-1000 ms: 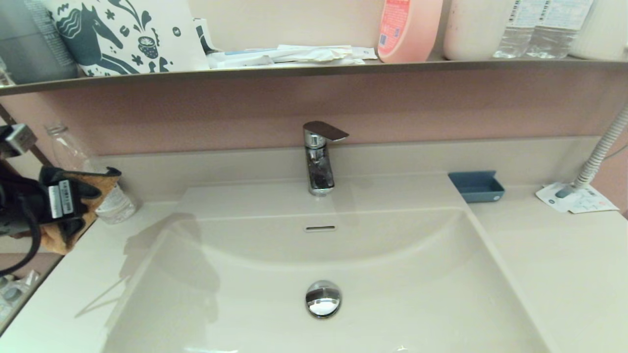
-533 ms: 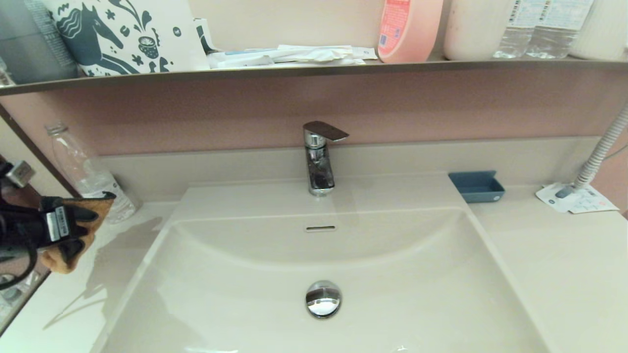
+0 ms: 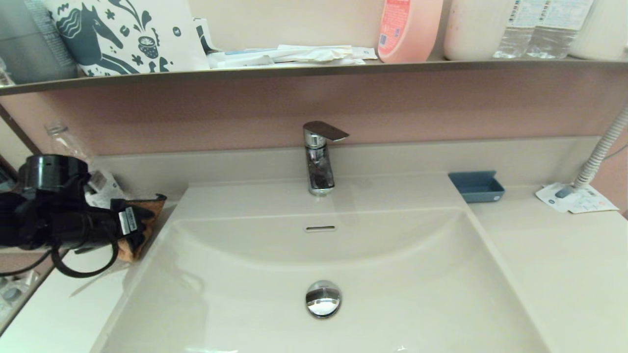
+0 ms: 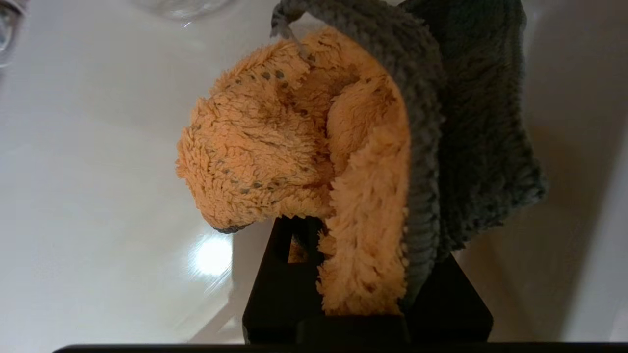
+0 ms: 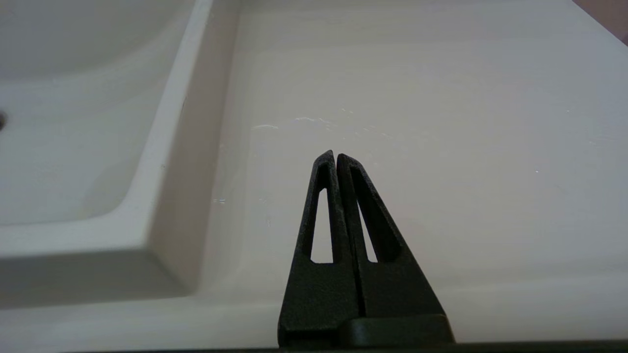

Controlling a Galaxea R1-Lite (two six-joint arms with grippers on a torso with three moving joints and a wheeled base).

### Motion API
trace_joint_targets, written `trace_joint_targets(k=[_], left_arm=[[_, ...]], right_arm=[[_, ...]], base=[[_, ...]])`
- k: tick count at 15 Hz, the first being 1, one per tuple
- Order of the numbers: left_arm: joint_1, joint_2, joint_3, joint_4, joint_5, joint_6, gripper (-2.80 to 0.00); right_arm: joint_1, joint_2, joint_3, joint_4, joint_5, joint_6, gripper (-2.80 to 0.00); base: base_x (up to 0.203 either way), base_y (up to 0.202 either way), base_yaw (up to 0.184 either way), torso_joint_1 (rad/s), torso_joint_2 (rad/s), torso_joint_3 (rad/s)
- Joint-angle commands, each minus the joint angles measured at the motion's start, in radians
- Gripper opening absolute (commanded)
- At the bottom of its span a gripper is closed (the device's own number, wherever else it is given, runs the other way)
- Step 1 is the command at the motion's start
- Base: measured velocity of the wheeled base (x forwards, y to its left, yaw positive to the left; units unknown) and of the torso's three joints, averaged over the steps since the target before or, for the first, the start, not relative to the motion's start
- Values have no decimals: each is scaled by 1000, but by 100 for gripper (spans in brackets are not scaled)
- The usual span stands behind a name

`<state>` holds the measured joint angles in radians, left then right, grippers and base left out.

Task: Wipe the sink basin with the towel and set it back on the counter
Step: Wipe the sink

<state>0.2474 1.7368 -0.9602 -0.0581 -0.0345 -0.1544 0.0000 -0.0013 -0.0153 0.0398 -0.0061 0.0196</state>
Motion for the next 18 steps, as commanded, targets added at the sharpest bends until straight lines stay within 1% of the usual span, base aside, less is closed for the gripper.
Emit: trace_joint_targets(k=[1,3,4,6,9,11,13,14,18], left_arm=[[-33,82,-64,-2,13,-7,-280],[-43,112,-141,2,22,-7,-280],[-57,115,-157,8,25,-7,-280],[-67,118,-127,9,27,-6,-280],[-54,137,-49,9,28,-2,-280],[-20,99,4,12,28,9,-280],[22,39,59,25,28,48,-280],[47,10,87,57,28,70,-280],[135,-93,158,155,21,97,-280]], right_arm=[[0,1,0,0,0,0,-280],[0,1,0,0,0,0,-280],[0,1,0,0,0,0,-280],[0,1,0,0,0,0,-280],[0,1,0,0,0,0,-280],[0,1,0,0,0,0,-280],[0,1,0,0,0,0,-280],[0,1,0,0,0,0,-280],[0,1,0,0,0,0,-280]], base=[[0,0,0,0,0,0],[0,0,0,0,0,0],[0,0,0,0,0,0],[0,0,0,0,0,0],[0,0,0,0,0,0],[0,0,0,0,0,0],[0,0,0,0,0,0],[0,0,0,0,0,0],[0,0,0,0,0,0]])
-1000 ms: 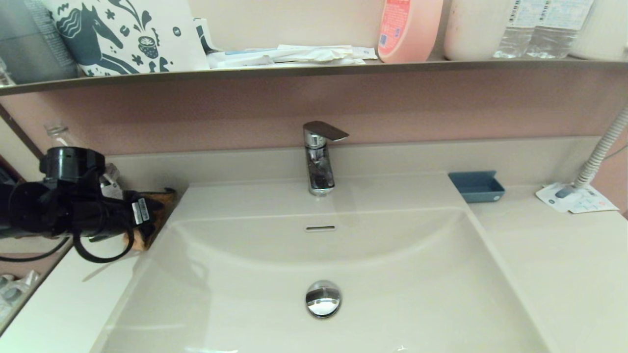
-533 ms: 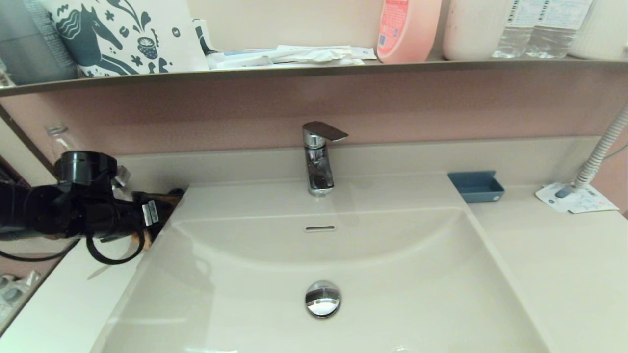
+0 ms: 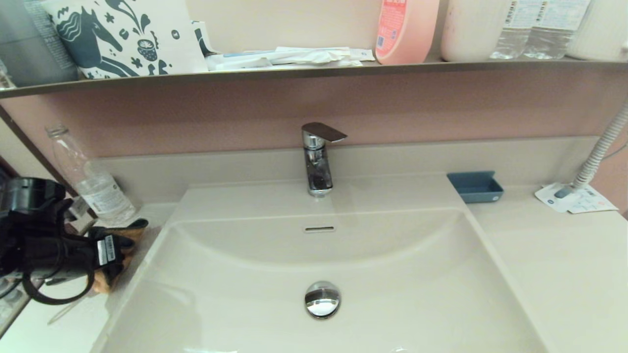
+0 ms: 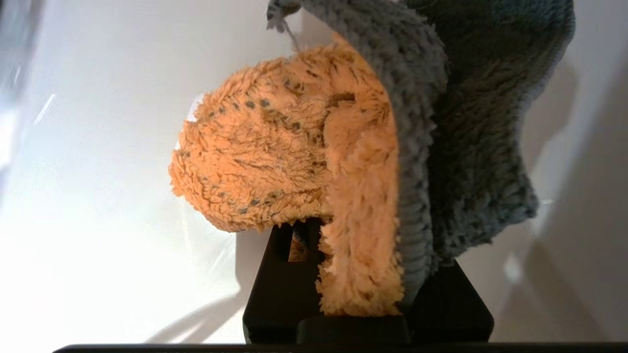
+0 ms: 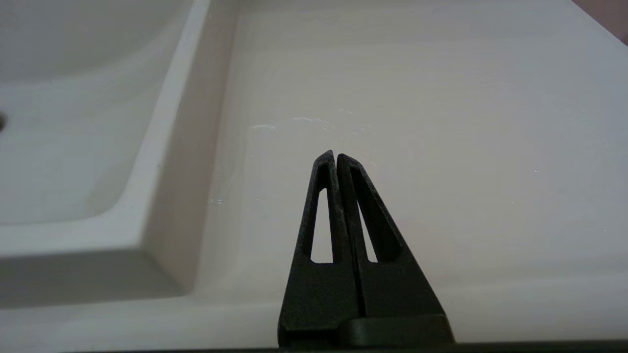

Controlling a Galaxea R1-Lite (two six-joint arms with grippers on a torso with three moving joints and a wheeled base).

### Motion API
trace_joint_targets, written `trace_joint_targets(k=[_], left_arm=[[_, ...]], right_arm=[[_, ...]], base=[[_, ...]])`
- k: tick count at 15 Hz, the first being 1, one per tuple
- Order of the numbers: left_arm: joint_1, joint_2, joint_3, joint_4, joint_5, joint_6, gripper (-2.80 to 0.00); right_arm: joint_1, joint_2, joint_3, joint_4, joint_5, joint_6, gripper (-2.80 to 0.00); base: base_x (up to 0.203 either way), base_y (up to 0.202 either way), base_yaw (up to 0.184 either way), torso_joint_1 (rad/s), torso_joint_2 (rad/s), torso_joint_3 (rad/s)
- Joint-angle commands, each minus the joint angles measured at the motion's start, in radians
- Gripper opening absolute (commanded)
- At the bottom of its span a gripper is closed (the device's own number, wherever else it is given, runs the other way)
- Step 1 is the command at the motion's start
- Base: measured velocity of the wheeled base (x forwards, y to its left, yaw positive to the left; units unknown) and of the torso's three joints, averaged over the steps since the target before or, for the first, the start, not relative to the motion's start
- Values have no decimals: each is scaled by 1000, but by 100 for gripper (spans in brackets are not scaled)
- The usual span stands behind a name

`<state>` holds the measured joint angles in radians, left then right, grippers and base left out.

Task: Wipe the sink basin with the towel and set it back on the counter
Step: Wipe the sink

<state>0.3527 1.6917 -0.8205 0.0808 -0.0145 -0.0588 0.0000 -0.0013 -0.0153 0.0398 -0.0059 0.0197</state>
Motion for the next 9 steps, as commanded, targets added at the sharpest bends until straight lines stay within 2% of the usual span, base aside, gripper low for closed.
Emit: trace_joint_targets(k=[1,3,6,8,9], left_arm=[[39,-70,25,43,1,5,-280],[65,-119,34,104,1,12,-280],[144,-176,59,157,1,49,-280],[228,-191,64,160,-4,110,-280],[265,-195,63,160,-14,143,-280]], right_arm=[[0,1,0,1,0,0,-280],[0,1,0,0,0,0,-280],[0,1,0,1,0,0,-280],[0,1,0,88,0,0,-280],[0,1,0,85,0,0,-280]], base=[[0,0,0,0,0,0],[0,0,0,0,0,0],[0,0,0,0,0,0],[0,0,0,0,0,0],[0,0,0,0,0,0]])
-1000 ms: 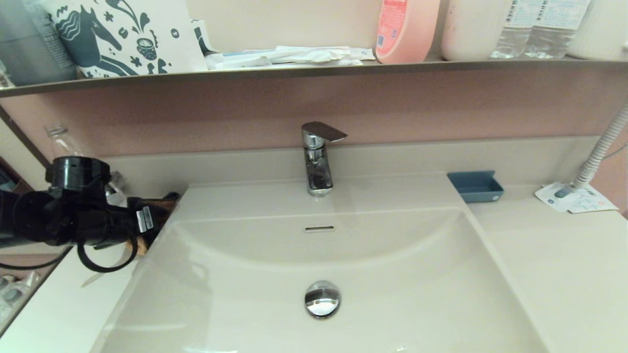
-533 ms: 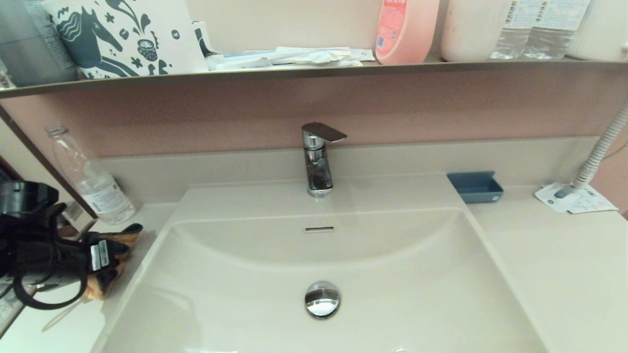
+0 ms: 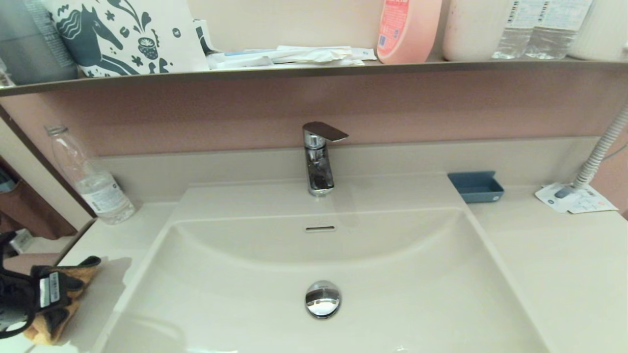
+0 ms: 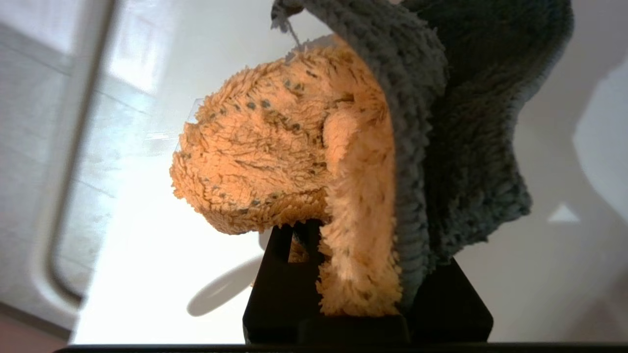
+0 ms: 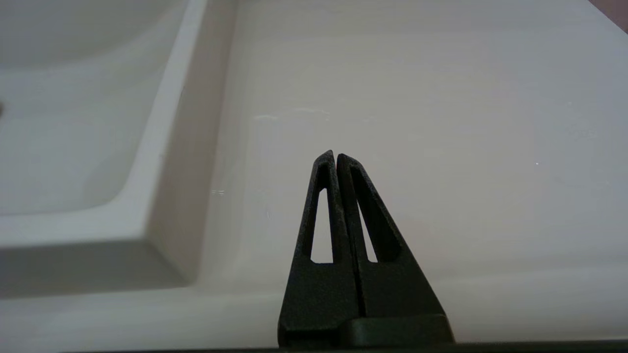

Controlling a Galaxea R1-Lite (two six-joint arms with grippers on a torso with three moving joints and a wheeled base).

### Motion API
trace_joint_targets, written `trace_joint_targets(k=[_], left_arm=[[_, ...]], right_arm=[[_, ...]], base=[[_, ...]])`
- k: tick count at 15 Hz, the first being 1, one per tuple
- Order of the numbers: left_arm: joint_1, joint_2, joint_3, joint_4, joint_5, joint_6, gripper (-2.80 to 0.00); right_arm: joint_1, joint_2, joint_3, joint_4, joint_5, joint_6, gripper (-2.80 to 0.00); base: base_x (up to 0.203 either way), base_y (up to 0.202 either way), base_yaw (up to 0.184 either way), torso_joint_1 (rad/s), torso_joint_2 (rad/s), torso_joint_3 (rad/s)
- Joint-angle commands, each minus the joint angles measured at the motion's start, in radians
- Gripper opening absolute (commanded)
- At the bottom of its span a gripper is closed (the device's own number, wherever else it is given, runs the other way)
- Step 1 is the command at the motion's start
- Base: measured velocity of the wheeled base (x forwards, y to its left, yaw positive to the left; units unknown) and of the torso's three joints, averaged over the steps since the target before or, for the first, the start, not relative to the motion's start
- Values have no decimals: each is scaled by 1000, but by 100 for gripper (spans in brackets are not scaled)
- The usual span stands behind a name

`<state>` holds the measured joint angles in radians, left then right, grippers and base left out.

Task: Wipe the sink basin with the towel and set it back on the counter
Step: Wipe the sink

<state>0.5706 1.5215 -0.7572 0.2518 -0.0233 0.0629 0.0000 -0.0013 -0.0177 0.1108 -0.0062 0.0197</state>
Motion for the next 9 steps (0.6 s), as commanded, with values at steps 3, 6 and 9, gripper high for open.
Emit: trace_joint_targets(k=[3,6,9], left_arm=[[154,-34,-2,-11,-37,123,-280],[196,-17,-14,-15,-50,144,-280],[195,12,-52,-19,-70,157,-280]], right_arm=[[0,1,2,-71,0,0,-280],[0,1,2,-71,0,0,-280],[0,1,2,-71,0,0,-280]], base=[[0,0,0,0,0,0],[0,0,0,0,0,0],[0,0,0,0,0,0]])
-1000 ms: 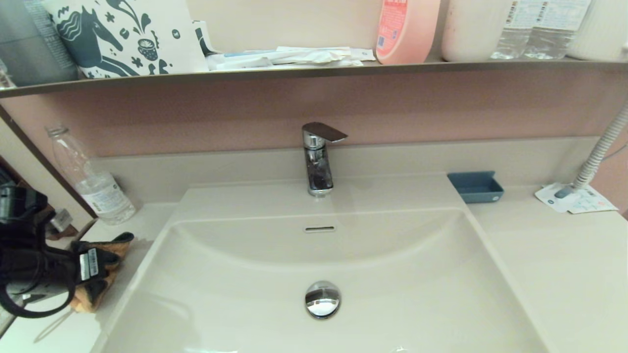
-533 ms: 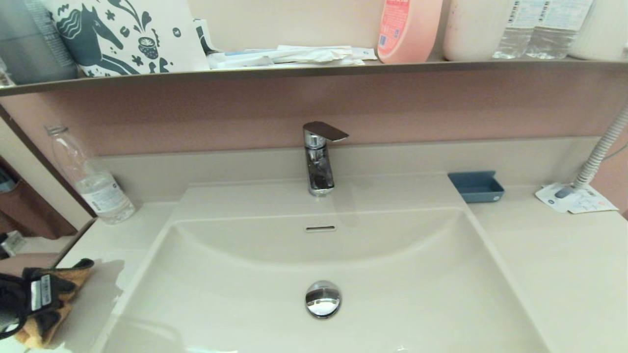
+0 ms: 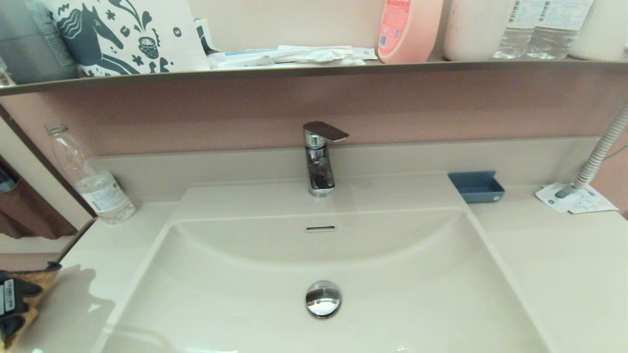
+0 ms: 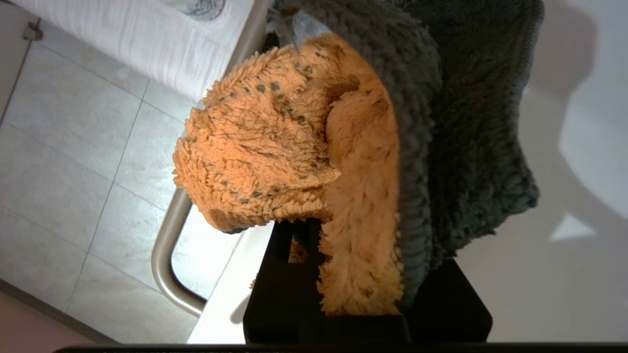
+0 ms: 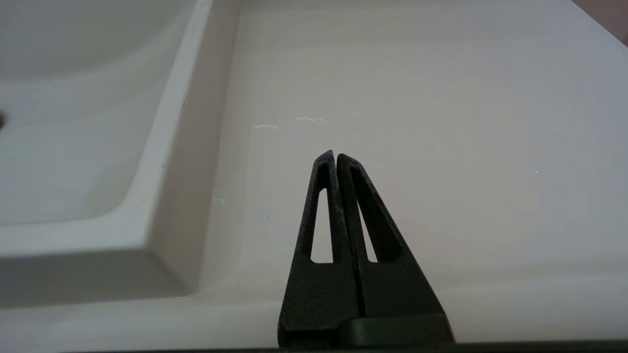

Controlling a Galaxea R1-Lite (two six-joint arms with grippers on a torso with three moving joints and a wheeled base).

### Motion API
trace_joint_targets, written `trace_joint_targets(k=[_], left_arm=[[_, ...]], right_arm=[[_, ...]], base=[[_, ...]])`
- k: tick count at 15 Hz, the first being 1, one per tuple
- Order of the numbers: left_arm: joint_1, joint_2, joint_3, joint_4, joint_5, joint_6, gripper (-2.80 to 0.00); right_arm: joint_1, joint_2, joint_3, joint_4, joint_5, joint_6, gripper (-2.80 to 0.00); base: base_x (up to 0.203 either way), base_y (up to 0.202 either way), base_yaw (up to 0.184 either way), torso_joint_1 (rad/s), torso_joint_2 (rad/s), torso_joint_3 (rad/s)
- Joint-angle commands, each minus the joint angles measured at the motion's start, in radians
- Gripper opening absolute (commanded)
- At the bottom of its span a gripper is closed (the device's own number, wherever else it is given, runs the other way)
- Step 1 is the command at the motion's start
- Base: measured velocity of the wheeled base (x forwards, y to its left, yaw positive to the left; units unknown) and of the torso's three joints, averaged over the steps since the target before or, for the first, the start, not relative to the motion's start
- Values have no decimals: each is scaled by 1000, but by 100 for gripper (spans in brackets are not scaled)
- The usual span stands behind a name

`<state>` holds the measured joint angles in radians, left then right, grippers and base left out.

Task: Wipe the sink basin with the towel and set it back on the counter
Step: Wipe the sink

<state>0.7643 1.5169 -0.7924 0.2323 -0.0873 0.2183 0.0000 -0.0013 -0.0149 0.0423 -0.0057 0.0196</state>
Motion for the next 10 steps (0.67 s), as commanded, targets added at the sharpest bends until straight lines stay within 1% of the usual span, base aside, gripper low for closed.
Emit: trace_joint_targets(k=[1,5,7,8,10], left_arm=[[-1,34,-34,1,-19,2,-280],[-40,126,-119,-1,-30,-1,-280],[-80,183,-174,-1,-27,-12,-280],[-109,205,-196,-1,-26,-32,-280],[-179,242,-227,-1,-21,-94,-280]], right_arm=[[0,1,0,-2,0,0,-280],[0,1,0,-2,0,0,-280],[0,1,0,-2,0,0,-280],[0,1,0,-2,0,0,-280],[0,1,0,-2,0,0,-280]], base=[[0,0,0,0,0,0],[0,0,0,0,0,0],[0,0,0,0,0,0],[0,0,0,0,0,0],[0,0,0,0,0,0]])
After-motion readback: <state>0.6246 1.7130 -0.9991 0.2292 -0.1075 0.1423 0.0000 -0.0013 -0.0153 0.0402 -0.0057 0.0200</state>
